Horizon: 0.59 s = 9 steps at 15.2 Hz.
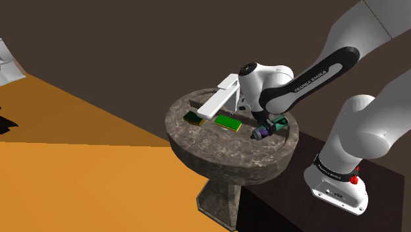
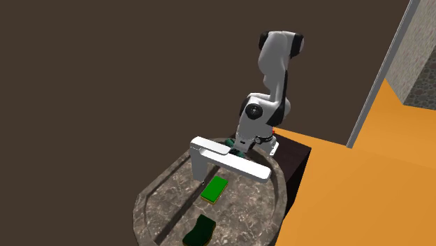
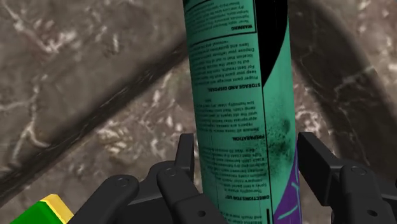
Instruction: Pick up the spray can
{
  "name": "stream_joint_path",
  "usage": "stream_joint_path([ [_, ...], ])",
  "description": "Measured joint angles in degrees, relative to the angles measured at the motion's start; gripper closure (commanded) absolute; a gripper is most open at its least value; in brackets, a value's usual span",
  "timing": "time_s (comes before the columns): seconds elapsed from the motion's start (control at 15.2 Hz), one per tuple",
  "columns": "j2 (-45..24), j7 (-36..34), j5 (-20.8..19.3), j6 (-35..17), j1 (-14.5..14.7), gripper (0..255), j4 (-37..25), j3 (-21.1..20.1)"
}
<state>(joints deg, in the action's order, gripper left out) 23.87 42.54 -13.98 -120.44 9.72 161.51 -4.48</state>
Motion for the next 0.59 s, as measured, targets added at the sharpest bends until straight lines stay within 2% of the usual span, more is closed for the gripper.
stream_joint_path([
  [0.59, 5.50, 2.26, 1.35, 8.40, 0.57, 255, -3.09, 0.23],
])
